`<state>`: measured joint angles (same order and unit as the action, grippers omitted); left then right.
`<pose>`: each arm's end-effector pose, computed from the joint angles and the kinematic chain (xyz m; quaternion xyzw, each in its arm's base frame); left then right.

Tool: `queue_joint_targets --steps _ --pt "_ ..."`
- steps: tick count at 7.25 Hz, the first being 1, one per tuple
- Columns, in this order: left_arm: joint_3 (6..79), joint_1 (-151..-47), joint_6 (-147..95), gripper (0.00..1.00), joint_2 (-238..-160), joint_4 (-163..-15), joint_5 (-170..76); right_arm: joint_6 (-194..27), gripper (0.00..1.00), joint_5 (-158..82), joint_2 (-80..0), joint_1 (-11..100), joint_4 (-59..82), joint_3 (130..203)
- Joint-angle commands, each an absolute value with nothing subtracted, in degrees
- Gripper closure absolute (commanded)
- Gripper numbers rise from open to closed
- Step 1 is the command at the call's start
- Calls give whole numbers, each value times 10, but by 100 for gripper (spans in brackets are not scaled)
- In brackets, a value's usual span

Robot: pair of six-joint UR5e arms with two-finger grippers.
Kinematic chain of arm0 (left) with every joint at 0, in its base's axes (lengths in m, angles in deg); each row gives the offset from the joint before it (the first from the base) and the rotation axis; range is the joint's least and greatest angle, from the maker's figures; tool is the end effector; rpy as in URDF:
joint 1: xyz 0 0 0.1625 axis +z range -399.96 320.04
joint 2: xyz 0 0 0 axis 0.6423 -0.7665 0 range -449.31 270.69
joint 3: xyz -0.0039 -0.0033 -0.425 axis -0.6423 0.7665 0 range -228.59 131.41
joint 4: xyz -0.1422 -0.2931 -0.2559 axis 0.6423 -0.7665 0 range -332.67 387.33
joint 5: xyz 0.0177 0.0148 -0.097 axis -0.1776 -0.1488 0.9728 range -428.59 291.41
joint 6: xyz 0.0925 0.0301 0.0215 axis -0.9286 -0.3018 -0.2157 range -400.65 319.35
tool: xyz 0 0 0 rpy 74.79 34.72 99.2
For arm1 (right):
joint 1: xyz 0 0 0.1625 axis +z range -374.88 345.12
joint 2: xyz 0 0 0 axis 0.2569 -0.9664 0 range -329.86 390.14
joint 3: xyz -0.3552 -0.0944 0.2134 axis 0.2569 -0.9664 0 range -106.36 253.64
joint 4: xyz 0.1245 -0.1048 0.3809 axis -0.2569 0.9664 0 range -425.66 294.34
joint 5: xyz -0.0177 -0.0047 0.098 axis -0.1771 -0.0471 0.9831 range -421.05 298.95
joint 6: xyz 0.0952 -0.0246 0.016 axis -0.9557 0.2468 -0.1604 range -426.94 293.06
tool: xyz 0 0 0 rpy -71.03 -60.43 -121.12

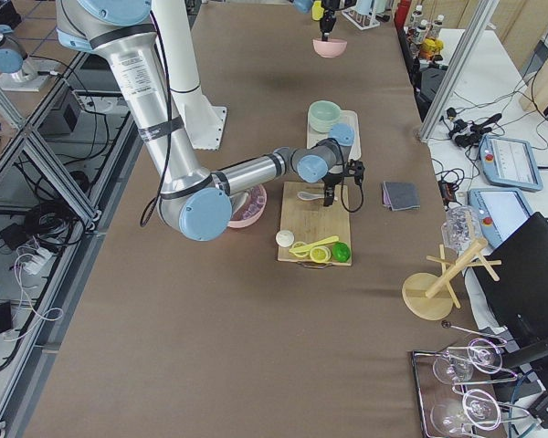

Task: Stack pink bowl on green and place spoon
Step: 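Lift the pink bowl with the left gripper while the right grasps the white spoon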

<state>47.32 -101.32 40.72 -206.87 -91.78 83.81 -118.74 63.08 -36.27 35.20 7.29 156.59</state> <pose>0.2532 -0.5576 0.2558 -0.1079 0.6178 -0.0836 0.7744 -0.3736 -0.5671 0.4538 -0.0092 -0.3939 0.0105 0.9190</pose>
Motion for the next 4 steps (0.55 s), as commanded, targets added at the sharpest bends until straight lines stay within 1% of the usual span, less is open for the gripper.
queue_joint_targets --steps 1,4 --pt "472 -1009 407 100 -2071 -917 836 -1184 100 634 -362 352 73 1572" --pt "473 -1002 407 100 -2072 -917 826 -1180 100 634 -367 353 73 1572"
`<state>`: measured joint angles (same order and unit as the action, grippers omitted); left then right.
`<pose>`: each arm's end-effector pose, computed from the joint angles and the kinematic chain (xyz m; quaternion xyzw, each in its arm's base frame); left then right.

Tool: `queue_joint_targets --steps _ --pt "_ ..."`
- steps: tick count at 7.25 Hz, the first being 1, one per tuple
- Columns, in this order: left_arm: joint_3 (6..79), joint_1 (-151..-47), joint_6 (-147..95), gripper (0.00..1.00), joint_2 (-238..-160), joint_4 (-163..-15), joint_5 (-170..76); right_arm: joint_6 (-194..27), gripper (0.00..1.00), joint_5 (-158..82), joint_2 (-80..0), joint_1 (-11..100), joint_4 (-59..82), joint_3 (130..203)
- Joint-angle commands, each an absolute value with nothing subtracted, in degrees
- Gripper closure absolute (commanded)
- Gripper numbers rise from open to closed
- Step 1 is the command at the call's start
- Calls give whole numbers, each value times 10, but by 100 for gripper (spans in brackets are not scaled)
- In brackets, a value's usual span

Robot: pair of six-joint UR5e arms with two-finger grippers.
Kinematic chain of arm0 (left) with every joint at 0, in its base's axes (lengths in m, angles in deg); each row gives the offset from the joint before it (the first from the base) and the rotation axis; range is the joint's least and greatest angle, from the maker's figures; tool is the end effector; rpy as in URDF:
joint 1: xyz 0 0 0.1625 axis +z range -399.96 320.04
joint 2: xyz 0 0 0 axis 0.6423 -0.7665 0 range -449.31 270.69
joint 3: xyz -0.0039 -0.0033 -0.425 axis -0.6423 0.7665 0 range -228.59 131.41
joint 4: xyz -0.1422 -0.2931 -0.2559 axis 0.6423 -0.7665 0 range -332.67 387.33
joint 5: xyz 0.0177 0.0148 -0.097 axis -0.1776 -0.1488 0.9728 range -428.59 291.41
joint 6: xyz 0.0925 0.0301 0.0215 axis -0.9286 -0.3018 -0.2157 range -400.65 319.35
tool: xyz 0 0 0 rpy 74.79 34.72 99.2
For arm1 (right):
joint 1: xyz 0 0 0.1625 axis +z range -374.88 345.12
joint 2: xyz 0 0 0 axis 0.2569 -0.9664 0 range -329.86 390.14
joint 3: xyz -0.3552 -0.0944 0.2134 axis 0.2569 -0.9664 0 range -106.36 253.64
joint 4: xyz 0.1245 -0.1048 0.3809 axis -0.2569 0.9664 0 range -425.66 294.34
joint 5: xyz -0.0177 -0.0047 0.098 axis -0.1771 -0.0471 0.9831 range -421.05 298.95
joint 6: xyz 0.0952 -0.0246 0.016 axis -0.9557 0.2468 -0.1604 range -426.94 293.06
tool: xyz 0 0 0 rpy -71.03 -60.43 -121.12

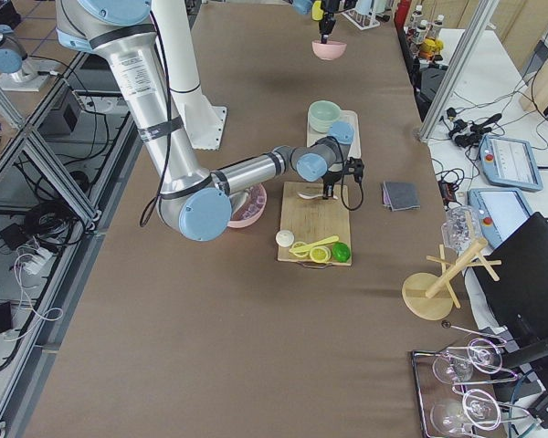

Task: Stack pink bowl on green and place spoon
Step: 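Lift the pink bowl with the left gripper while the right grasps the white spoon, then lower the pink bowl onto the green bowls while the right gripper lifts the spoon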

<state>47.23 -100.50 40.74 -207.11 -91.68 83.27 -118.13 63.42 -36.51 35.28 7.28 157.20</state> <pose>0.2616 -0.5556 0.2544 -0.1086 0.6162 -0.0808 0.7758 -0.3716 -0.5655 0.4510 -0.0066 -0.3976 0.0043 0.9175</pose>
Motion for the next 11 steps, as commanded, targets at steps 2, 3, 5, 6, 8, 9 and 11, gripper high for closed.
queue_joint_targets --steps 2,3,5,6,8,9,11 --pt "475 -1001 414 100 -2087 -907 827 -1190 100 640 -342 368 82 1582" --pt "471 -995 429 100 -2109 -889 822 -1201 100 668 -331 384 82 1582" --pt "469 -926 434 100 -2114 -887 728 -1211 100 689 -309 401 83 1582" --pt "462 -898 440 100 -2122 -886 690 -1216 100 695 -302 407 82 1583" --pt "420 -851 471 100 -2171 -891 624 -1216 100 714 -298 422 82 1593" --pt "394 -848 470 100 -2175 -905 605 -1216 100 723 -298 428 80 1598" --pt "336 -846 470 100 -2176 -987 604 -1216 100 728 -297 430 82 1616"
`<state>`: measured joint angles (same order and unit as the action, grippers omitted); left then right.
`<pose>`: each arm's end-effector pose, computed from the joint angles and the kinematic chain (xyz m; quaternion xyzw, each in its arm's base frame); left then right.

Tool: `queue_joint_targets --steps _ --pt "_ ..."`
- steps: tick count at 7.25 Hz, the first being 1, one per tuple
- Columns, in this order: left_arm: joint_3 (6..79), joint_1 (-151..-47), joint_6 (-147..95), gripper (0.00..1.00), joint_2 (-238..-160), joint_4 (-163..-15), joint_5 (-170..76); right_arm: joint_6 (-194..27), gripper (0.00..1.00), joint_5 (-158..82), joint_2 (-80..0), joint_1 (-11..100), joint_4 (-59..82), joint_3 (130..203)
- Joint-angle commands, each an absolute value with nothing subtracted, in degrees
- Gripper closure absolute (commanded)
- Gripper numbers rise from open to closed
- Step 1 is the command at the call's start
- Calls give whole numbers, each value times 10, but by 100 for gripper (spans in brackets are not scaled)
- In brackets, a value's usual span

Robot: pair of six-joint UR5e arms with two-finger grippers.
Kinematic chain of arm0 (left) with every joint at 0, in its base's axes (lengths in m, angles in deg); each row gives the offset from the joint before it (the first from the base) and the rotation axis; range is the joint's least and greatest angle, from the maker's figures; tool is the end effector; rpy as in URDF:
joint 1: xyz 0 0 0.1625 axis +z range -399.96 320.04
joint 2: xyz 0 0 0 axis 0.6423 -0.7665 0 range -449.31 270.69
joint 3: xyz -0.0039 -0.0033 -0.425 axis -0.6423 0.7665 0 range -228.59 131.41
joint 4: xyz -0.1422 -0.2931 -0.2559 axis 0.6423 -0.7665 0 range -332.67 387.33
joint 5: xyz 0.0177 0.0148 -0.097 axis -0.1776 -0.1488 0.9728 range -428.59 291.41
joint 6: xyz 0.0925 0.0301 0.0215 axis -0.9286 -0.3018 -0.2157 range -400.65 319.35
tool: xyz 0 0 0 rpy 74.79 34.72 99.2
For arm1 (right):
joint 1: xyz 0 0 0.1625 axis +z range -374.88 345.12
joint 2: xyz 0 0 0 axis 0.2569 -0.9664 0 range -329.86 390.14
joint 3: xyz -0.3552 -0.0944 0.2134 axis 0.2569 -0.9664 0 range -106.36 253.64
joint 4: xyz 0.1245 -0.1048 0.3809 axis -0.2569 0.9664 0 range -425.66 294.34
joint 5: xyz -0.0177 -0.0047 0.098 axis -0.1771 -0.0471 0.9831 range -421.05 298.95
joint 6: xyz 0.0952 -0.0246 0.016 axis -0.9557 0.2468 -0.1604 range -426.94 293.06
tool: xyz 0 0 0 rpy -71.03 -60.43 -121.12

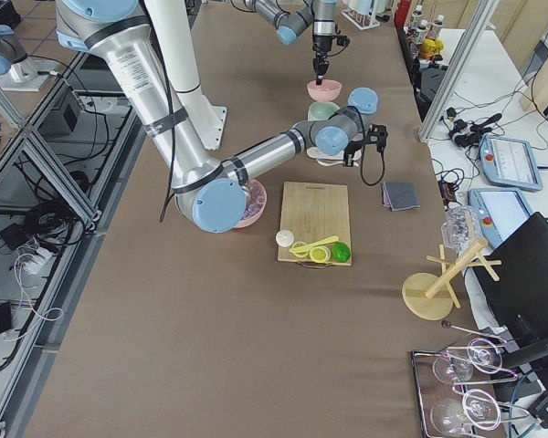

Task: Stack pink bowl on green and place spoon
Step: 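Lower the pink bowl onto the green bowls while the right gripper lifts the spoon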

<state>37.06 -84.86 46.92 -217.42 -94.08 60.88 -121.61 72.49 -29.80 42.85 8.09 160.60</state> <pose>0.4465 -0.5437 0.2208 -0.0571 0.5784 -0.1178 0.8051 -0.3107 -0.6132 0.3363 0.0114 -0.4858 0.0336 0.8734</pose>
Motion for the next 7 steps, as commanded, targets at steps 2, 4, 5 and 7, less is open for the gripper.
queue_joint_targets --steps 2,4,5,7 --pt "318 -838 470 100 -2178 -1006 604 -1222 100 728 -297 431 80 1622" --pt "316 -835 469 100 -2178 -1007 604 -1222 100 730 -297 434 79 1624" --pt "311 -832 470 100 -2179 -1008 604 -1223 100 730 -297 434 80 1627" --pt "310 -828 470 100 -2181 -1008 604 -1224 100 730 -298 437 80 1627"
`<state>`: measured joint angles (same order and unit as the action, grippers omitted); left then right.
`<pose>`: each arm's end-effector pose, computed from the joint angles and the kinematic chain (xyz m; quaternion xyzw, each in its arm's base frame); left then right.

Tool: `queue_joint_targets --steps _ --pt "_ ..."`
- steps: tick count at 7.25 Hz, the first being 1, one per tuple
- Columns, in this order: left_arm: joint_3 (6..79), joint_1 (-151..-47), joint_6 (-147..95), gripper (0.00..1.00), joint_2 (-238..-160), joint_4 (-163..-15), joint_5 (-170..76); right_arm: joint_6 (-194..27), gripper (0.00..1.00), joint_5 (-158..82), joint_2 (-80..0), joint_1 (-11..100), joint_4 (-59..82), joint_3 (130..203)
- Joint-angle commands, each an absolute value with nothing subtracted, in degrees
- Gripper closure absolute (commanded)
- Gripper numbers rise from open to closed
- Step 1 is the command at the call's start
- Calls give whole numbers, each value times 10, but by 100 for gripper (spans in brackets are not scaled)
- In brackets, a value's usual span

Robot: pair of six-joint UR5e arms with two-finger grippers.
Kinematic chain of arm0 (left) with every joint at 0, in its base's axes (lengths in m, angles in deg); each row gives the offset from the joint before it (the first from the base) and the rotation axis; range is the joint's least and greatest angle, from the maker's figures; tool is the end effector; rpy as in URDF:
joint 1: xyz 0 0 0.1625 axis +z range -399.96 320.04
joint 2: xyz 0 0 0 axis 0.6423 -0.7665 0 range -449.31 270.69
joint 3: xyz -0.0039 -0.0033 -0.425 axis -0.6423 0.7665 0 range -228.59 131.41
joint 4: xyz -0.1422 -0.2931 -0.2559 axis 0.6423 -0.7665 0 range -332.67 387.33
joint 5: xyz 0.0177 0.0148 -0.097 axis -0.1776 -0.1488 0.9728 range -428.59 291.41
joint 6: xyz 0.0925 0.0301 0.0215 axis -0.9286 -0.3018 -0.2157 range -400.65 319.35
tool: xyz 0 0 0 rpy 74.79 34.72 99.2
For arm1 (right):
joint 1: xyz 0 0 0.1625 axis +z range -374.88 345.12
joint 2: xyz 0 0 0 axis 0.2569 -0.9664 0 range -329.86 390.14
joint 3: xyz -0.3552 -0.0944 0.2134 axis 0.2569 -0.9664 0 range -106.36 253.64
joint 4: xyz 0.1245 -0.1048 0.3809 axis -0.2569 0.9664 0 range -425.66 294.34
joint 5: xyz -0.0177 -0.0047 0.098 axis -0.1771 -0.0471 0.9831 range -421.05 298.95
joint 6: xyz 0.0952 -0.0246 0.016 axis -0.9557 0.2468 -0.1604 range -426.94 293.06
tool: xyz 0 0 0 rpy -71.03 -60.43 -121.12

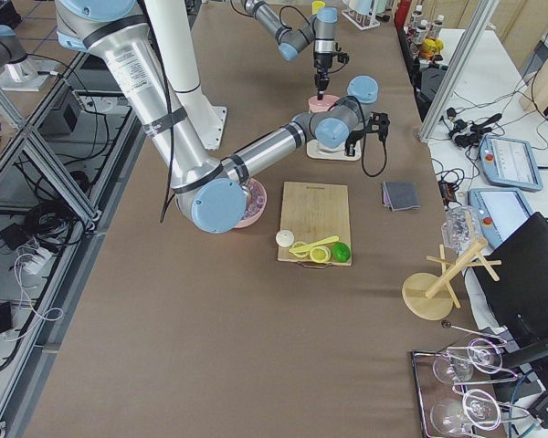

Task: Stack pink bowl on green and place spoon
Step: 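Lower the pink bowl onto the green bowls while the right gripper lifts the spoon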

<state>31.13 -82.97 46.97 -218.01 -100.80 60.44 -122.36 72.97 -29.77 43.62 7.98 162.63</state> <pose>0.4793 -0.5437 0.2469 -0.0581 0.5848 -0.1018 0.8027 -0.2990 -0.6105 0.3188 0.0222 -0.4973 0.0357 0.8666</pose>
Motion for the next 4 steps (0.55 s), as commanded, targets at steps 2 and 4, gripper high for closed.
queue_joint_targets --steps 2,4 --pt "310 -828 470 100 -2179 -1017 604 -1224 100 730 -298 437 79 1627" --pt "310 -830 469 22 -2175 -1048 603 -1225 100 730 -298 439 80 1630"
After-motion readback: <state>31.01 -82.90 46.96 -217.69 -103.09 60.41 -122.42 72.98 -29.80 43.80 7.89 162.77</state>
